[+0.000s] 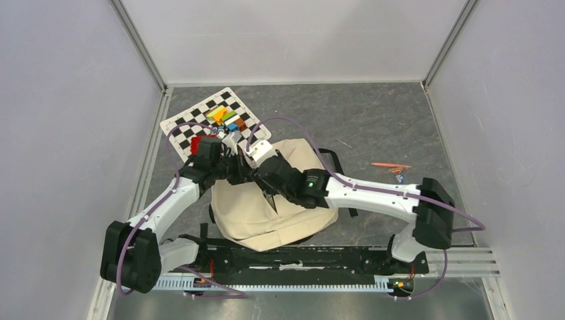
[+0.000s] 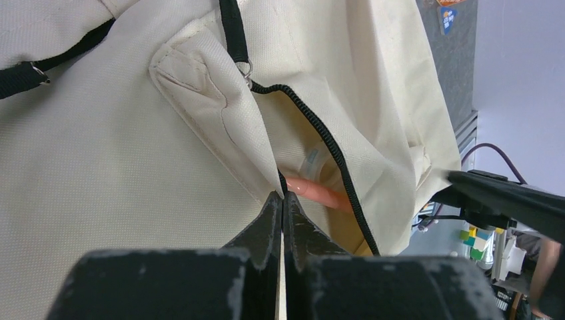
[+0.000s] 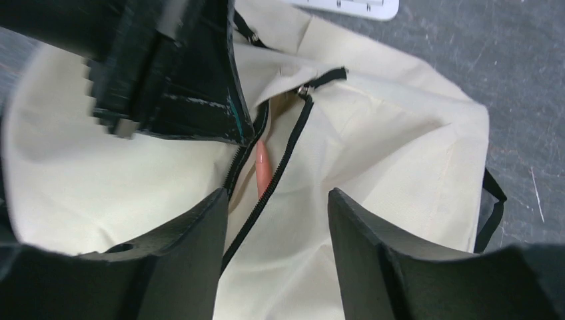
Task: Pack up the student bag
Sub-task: Place the stationery in the student bag.
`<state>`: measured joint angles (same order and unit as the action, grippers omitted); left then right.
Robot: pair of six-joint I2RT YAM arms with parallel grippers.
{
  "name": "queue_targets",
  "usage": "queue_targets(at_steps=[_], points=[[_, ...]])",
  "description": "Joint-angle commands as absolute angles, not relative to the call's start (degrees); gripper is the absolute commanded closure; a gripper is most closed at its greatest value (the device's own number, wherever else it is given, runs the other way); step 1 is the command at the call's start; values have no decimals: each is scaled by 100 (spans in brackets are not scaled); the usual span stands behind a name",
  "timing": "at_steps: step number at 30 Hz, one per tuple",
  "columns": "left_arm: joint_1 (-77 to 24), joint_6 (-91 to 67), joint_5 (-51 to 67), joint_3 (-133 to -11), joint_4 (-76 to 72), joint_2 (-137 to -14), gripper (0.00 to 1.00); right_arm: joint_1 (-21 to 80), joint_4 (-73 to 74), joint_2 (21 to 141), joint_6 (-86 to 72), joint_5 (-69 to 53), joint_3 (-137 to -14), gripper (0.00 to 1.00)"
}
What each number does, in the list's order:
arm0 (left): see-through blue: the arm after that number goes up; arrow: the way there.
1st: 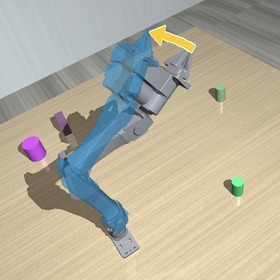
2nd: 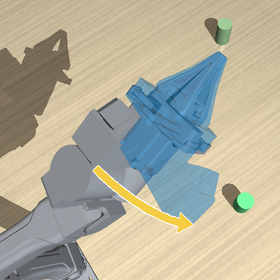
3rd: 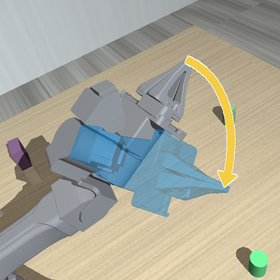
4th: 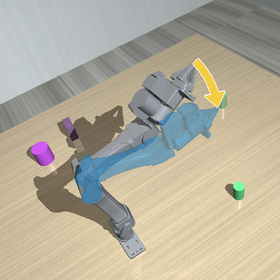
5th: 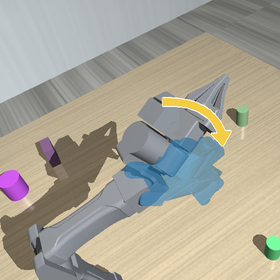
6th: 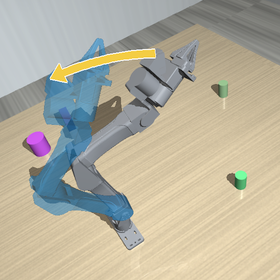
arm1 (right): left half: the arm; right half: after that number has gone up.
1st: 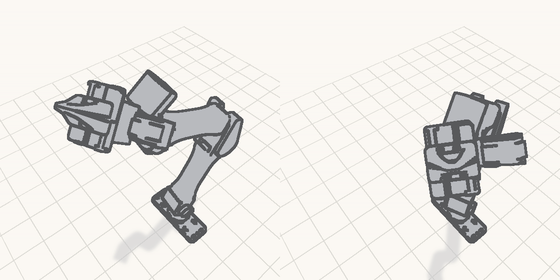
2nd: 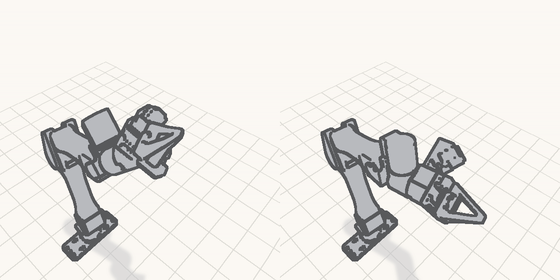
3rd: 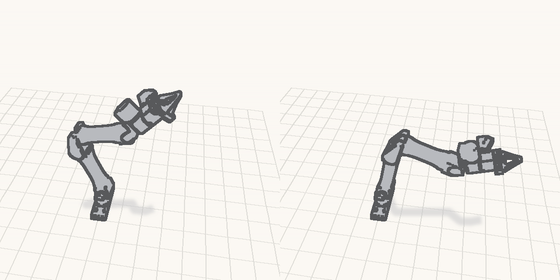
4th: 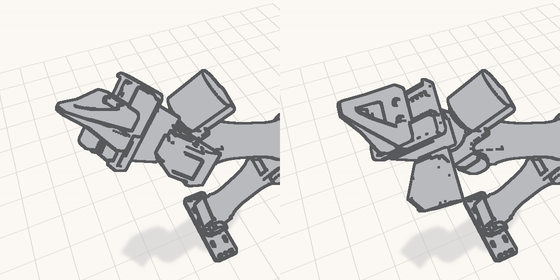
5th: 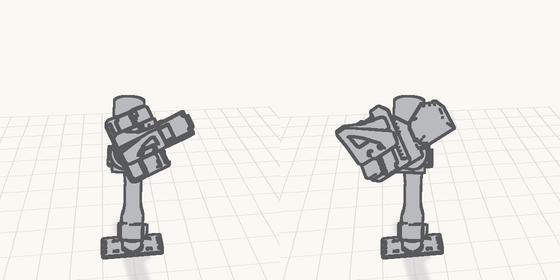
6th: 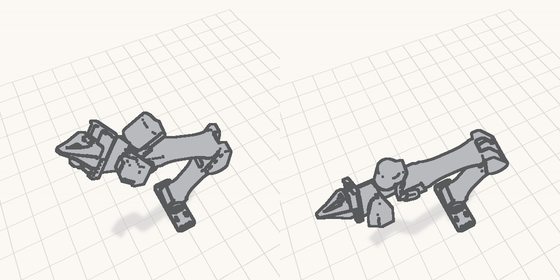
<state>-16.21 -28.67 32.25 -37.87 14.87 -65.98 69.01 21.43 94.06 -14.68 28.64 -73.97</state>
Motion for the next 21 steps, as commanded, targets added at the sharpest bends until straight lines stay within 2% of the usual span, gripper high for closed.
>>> queue_targets(at_steps=[1,7,13,21], points=[[-1591,-2544,3304,-4069,1658,-6730,98,6921,1759,8563,-1284,2537,-7231,36],[-1564,-2302,3228,-4186,1862,-6694,98,6304,2024,7512,-1381,2483,-6613,30],[-1564,-2310,3178,-4184,1828,-6573,98,4294,2284,6577,-1363,1967,-5631,26],[-1556,-2316,3208,-4201,1835,-6529,98,1755,2162,6526,-1083,1639,-4673,26]])
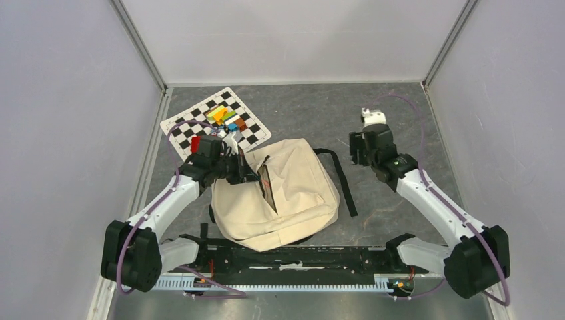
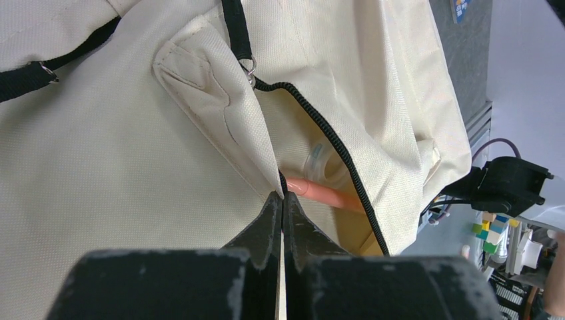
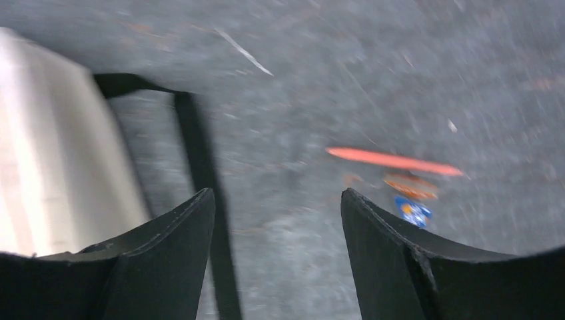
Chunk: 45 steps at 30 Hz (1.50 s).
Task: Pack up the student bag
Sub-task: Place the stationery in the student bag, then pick up the stationery from the center of the board.
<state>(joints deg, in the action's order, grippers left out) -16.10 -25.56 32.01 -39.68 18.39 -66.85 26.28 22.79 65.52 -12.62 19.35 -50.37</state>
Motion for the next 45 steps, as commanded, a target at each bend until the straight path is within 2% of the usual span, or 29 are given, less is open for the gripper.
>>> queue_targets(at_steps=[1,7,11,23,45], points=[[-1556,-2320,3217,-4201,1836,-6520,98,1499,2038,6543,-1080,1557,-4523,26],[-1556,-2312,3237,-4208,1837,-6473,98,73,1519,6755,-1177,1273,-3954,24],[-1556,-2333,3291,-4201,1811,-6479,98,-455,1215,6987,-1235,1105,-3826,28],[-1556,-2343,3315,-4195,1801,-6452,98,-837,748,7743,-1199,904,-3859,53],[-1547,-2337,3309,-4201,1811,-6495,98,-984,424,8288,-947,624,-3926,65]])
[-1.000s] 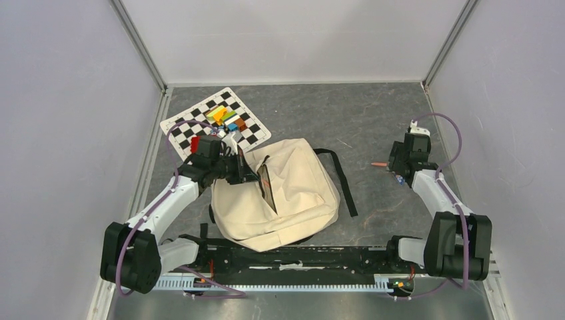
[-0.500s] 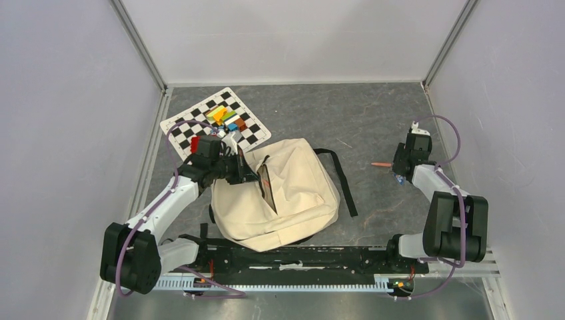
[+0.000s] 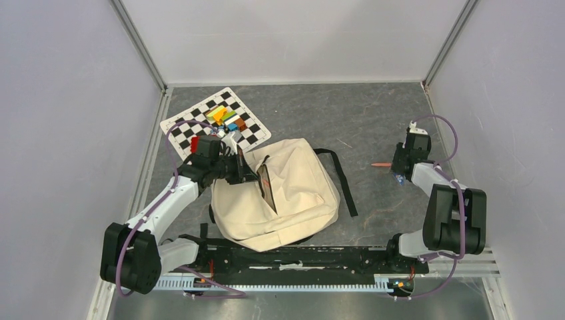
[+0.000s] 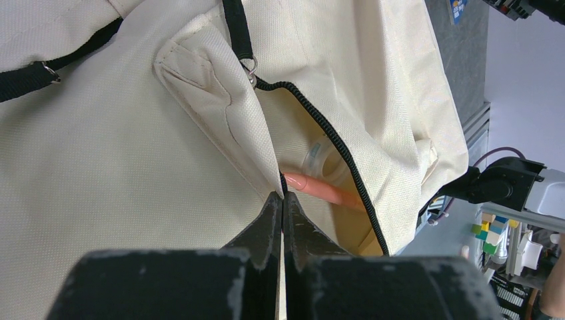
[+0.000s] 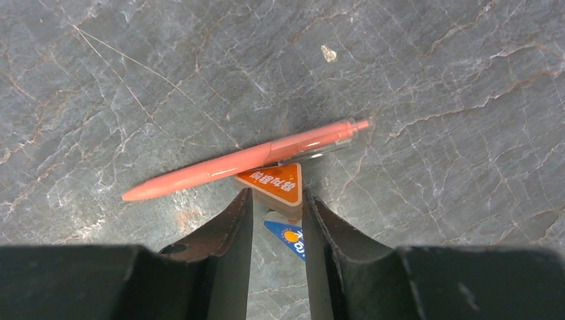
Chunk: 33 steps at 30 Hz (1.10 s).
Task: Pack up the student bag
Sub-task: Pick up the stationery from the center of the board.
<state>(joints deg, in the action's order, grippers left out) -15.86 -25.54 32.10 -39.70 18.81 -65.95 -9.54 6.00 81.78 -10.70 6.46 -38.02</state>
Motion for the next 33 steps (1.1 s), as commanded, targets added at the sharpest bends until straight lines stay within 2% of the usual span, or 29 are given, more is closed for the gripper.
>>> queue_targets(at_steps=[1,10,15,24,29,33], points=[[-1547,-2333,3307,-4201,1811,-6490,98,-984,422,8308,-933,632,-3929,68],[-1547,-2338,3322,-4210,1802,-6504,98,-984,682,7931,-899,501,-3973,90],[-1539,-2341,3331,-4209,1793,-6508,98,-984,888,7590,-845,430,-3973,99],[-1538,-2353,3356,-4195,1784,-6536,98,-725,1156,7105,-832,112,-3872,100],[-1538,-2355,3357,-4197,1784,-6546,98,-69,1472,6818,-943,17,-4036,100],[-1538,-2355,3349,-4204,1781,-6550,98,920,1748,6517,-1144,13,-4436,100]])
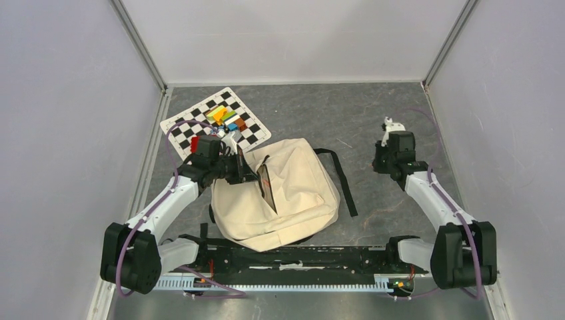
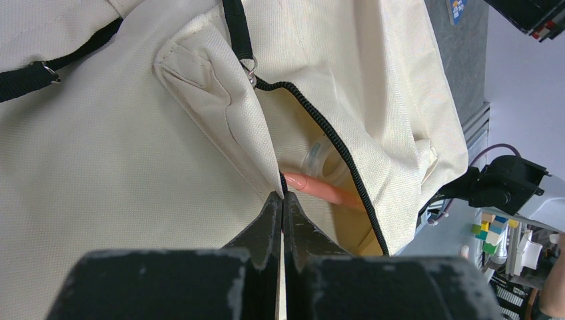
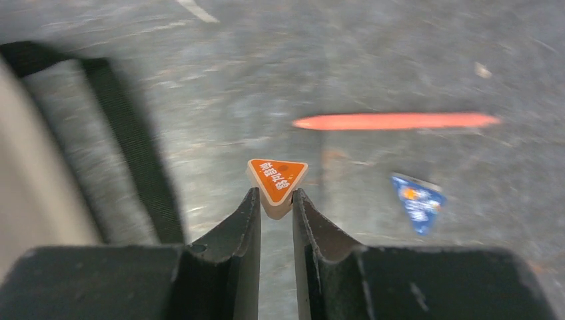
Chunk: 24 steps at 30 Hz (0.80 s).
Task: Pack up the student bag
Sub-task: Pick up the stationery from the center of the board, then place the stationery in the student bag.
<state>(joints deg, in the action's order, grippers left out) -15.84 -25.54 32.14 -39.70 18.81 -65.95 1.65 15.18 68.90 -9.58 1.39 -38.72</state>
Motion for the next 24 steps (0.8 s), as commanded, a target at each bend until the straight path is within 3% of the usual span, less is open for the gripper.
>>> queue_targets(at_steps=[1,10,24], points=[[-1538,-2355,3349,-4203,1776,-6555,98,1195,1836,6466,-1196,18,-4608,100],[-1538,-2347,3314,-4193,1784,-6530,98,3198,2086,6467,-1451,481,-5849,100],[-1529,-2320,3261,-4203,1828,-6523,98,6047,1904,8312,-463,399,-7413,100]])
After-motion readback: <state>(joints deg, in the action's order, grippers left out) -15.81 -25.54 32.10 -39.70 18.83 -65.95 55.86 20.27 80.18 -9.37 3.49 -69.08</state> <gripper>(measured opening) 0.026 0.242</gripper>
